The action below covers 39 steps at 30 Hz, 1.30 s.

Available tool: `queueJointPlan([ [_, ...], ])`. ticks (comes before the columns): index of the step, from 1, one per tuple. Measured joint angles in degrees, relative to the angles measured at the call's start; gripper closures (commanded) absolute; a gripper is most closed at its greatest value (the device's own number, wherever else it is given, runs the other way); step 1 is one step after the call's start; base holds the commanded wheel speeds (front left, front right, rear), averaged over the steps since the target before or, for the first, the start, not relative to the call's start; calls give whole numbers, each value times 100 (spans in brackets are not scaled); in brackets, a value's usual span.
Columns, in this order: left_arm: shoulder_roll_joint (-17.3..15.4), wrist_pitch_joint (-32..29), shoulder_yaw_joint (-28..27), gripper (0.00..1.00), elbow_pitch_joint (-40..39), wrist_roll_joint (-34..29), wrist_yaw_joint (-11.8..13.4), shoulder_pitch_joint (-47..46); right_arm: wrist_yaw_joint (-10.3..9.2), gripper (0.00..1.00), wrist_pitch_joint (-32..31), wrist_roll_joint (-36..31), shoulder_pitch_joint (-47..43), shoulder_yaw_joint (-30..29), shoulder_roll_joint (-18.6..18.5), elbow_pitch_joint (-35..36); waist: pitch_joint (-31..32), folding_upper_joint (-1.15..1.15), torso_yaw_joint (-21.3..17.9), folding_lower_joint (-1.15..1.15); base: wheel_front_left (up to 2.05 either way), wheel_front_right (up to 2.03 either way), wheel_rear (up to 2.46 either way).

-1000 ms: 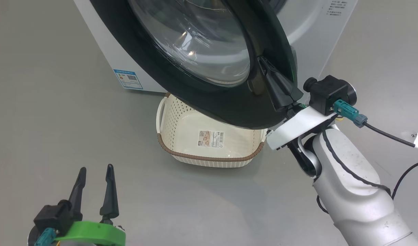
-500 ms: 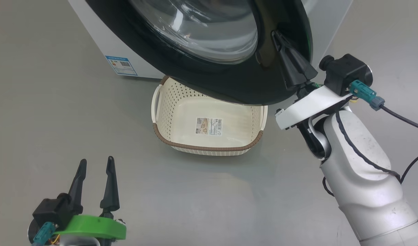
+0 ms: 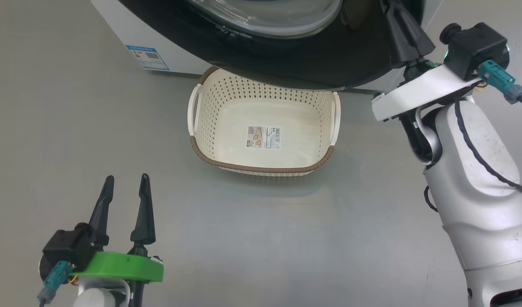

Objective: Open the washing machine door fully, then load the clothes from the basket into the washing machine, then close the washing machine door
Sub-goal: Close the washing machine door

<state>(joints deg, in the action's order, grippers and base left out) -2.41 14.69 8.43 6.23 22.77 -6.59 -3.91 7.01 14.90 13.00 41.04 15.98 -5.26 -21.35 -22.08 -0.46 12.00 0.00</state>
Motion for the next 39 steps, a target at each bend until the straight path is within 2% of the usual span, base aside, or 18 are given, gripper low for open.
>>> queueJointPlan([
  [15,10,0,178,0,-143,86,-35,-103,0,100,0,-261,764,-290,-288,-58,-576,0,231,0,0,0,0],
  [29,30,0,439,0,-327,336,-45,-326,1,100,1,-621,1684,-446,-826,-222,-1070,0,561,0,0,0,0],
  [32,36,0,468,0,-331,355,-45,-341,52,100,9,-668,1829,-483,-920,-292,-1130,0,639,0,0,0,0],
  [39,48,0,319,0,-341,355,-45,-349,77,100,43,-710,1931,-472,-844,-453,-1183,0,678,0,0,0,0],
])
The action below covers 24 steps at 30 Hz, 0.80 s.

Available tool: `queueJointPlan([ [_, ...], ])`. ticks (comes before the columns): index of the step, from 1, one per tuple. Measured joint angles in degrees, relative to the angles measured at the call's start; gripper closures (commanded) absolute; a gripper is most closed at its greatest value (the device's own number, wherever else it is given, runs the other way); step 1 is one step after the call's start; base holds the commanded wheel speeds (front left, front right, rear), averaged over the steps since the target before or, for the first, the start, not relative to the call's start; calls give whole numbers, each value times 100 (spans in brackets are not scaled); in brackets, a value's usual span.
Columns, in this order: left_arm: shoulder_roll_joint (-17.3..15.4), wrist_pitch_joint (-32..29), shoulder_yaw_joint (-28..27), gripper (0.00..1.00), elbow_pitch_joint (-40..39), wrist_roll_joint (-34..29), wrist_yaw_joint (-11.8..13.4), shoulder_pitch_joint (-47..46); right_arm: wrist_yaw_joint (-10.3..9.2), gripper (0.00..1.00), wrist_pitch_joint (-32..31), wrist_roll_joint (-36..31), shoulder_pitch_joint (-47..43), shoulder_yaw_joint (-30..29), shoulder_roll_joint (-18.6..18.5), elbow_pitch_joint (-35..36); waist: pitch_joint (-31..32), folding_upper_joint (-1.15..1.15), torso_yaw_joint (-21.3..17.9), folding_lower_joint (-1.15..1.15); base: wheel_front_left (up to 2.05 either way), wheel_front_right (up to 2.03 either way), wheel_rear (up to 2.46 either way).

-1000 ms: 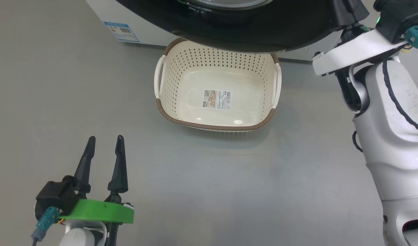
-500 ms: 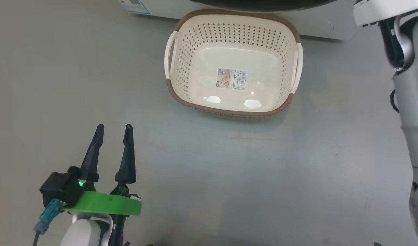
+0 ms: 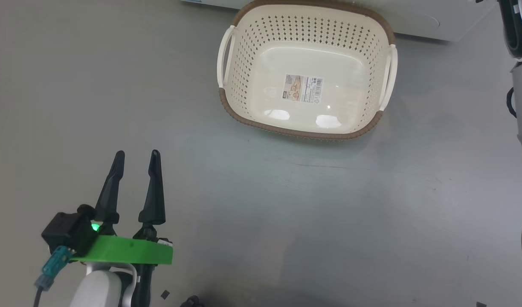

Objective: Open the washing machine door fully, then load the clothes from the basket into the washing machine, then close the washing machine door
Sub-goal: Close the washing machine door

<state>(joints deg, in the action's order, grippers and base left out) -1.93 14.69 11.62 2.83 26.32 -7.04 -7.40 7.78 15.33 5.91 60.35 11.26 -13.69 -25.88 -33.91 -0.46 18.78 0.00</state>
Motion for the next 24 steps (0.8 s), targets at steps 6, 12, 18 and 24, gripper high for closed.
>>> queueJointPlan([
  [6,4,0,-166,0,5,1,-1,-104,-27,100,-10,70,-93,-34,170,-27,68,0,-138,0,0,0,0],
  [12,7,0,-445,0,136,-78,-1,-151,-29,0,-13,157,-919,-103,267,171,291,0,-313,0,0,0,0],
  [18,8,0,-812,0,318,-280,-1,-143,-29,0,-35,164,-1768,-131,387,485,654,0,-530,0,0,0,0],
  [24,9,1,-994,0,478,-448,-1,-50,-29,0,-35,200,-2612,-116,530,737,1082,0,-791,0,0,0,0],
])
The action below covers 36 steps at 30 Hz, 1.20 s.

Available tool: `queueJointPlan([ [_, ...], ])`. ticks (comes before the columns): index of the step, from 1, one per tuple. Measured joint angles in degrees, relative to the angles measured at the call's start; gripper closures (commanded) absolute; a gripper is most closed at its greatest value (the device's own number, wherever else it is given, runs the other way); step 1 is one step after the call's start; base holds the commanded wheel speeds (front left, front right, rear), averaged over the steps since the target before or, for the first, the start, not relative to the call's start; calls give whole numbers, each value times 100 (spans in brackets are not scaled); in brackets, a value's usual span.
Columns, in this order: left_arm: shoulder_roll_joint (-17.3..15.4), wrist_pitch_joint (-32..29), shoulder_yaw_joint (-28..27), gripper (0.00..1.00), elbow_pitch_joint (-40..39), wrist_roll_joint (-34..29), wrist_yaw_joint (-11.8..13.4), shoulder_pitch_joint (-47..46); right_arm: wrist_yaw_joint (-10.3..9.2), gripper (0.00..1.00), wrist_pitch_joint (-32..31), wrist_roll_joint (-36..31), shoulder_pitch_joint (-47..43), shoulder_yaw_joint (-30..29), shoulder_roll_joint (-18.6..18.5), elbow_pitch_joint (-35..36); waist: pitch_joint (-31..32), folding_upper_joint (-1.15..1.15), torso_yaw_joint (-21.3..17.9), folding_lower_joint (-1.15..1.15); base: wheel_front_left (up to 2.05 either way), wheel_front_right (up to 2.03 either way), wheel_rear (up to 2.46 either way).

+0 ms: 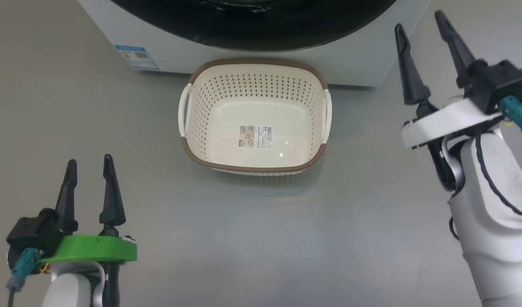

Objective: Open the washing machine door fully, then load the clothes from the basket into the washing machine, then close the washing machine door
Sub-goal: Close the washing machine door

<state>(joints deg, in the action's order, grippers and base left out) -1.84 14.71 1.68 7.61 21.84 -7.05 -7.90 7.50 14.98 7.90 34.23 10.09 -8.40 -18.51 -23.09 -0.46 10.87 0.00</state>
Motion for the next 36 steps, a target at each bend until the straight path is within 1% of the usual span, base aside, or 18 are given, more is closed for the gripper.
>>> queueJointPlan([
  [5,0,-1,-30,0,168,-221,0,169,0,0,-1,15,-700,-48,93,183,386,0,-208,0,0,0,0],
  [12,-2,-1,-11,0,524,-229,0,525,0,0,-1,75,-1617,-267,121,370,962,0,-459,0,0,0,0],
  [21,-8,-1,-38,0,621,-344,-5,1049,-14,0,-2,114,-2604,-468,144,546,1668,0,-747,0,0,0,0],
  [27,-9,-1,-131,0,600,-524,-5,1215,-15,0,-7,97,-3019,-558,155,714,2000,0,-962,-1,0,0,0],
  [29,-10,-1,-132,0,578,-599,-5,1259,-60,0,-8,54,-3127,-622,149,787,2089,0,-1017,0,0,0,0],
  [33,-10,-2,-141,0,487,-622,-5,1320,-67,0,-8,4,-3317,-713,142,880,2204,0,-1089,0,0,0,0],
  [36,-10,-1,-151,0,432,-621,-5,1326,-112,0,-8,2,-3418,-769,158,899,2238,0,-1103,0,0,0,0],
])
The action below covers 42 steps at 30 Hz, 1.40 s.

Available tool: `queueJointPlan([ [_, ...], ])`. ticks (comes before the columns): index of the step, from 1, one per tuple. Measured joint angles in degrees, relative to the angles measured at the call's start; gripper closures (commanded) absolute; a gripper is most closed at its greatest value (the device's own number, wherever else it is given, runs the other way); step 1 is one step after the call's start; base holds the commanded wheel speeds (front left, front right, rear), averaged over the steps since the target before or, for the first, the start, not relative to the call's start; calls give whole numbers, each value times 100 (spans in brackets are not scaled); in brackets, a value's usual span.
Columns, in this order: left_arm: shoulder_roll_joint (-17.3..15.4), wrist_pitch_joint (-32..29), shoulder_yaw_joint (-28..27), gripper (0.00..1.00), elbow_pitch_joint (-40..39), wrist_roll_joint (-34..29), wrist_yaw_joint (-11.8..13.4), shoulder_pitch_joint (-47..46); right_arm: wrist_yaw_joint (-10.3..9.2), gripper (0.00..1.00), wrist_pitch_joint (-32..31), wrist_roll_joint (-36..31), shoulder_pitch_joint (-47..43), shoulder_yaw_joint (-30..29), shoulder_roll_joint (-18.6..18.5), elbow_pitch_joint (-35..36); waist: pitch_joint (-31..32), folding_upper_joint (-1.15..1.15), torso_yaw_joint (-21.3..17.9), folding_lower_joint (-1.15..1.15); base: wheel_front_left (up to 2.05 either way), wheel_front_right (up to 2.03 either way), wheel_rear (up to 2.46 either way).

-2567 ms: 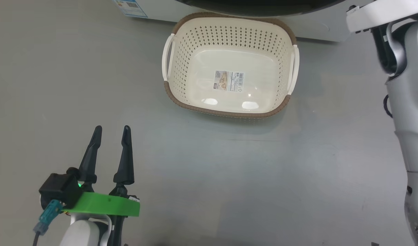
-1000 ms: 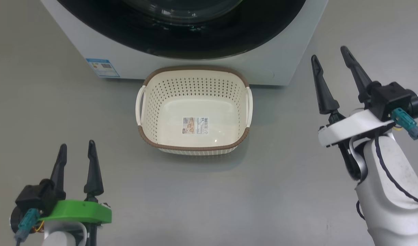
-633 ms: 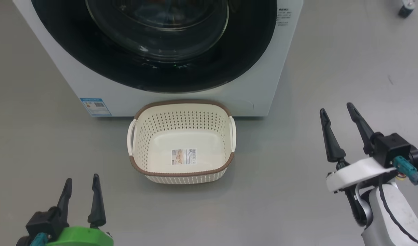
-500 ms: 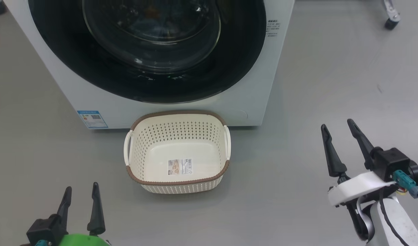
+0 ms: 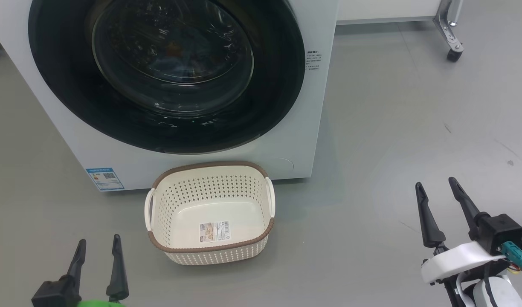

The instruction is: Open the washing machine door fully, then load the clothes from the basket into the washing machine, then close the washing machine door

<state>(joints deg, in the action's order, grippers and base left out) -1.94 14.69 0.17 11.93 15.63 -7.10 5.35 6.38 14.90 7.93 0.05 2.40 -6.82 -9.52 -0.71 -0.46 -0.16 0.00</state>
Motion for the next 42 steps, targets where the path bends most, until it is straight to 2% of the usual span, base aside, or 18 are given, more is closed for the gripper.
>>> queueJointPlan([
  [32,-2,0,-8,0,-253,37,0,179,2,0,0,-62,-293,-314,146,-75,-37,0,197,0,0,0,0],
  [33,-2,0,-4,100,-256,104,0,180,2,100,0,-70,-294,-314,152,-75,-36,0,199,0,0,0,0],
  [42,137,-10,38,100,256,132,2,215,3,100,-2,-70,-527,-272,400,-605,-36,0,200,0,0,0,0],
])
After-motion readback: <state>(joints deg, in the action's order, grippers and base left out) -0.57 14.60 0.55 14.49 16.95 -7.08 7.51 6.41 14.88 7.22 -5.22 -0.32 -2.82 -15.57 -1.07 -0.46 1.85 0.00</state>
